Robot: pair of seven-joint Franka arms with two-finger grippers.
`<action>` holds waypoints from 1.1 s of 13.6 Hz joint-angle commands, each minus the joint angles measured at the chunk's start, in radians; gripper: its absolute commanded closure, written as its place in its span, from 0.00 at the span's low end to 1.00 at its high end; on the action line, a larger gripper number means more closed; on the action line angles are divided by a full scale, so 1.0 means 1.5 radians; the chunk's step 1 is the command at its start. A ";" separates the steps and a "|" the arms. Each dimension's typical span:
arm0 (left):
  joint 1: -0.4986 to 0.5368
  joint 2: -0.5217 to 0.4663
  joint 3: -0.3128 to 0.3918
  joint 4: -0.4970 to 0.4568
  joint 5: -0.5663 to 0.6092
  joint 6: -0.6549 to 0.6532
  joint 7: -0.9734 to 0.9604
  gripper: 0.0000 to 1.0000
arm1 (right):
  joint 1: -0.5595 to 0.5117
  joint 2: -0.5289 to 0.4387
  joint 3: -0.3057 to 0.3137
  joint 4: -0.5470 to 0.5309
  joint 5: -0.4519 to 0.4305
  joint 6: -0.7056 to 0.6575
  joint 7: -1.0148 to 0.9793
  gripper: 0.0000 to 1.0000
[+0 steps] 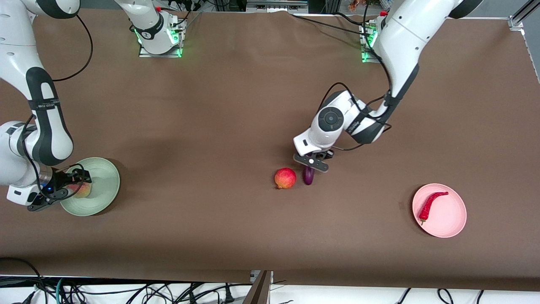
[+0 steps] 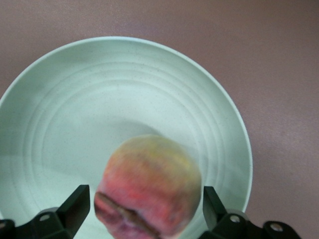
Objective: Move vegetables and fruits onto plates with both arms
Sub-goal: 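Release the peach on the green plate while the left gripper lifts the eggplant, then place the eggplant on the pink plate while the right gripper reaches the pomegranate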
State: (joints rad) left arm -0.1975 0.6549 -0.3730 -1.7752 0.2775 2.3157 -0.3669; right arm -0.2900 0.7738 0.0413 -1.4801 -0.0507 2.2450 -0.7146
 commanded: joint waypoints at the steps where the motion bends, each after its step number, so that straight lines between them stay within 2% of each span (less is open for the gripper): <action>1: 0.058 -0.087 -0.003 0.000 0.020 -0.099 -0.001 0.93 | -0.002 -0.019 0.035 0.000 0.017 -0.023 0.014 0.00; 4: 0.139 -0.110 0.000 0.036 0.019 -0.159 0.088 0.93 | 0.026 -0.041 0.081 0.041 0.036 -0.139 0.177 0.00; 6: 0.198 -0.107 0.000 0.086 0.019 -0.191 0.214 0.93 | 0.071 -0.048 0.088 0.074 0.035 -0.203 0.275 0.00; 10: 0.292 -0.066 0.010 0.145 0.023 -0.194 0.451 0.92 | 0.123 -0.050 0.090 0.078 0.040 -0.204 0.348 0.00; 13: 0.295 0.016 0.048 0.227 0.098 -0.177 0.594 0.92 | 0.220 -0.050 0.090 0.082 0.038 -0.190 0.542 0.00; 15: 0.302 0.049 0.061 0.246 0.115 -0.124 0.656 0.92 | 0.287 -0.049 0.090 0.089 0.050 -0.144 0.681 0.00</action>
State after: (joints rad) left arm 0.2620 0.6527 -0.2904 -1.4940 0.4072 2.0935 0.5245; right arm 0.0548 0.6986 0.1868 -1.3700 0.0051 1.9953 0.1450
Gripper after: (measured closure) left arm 0.652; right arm 0.000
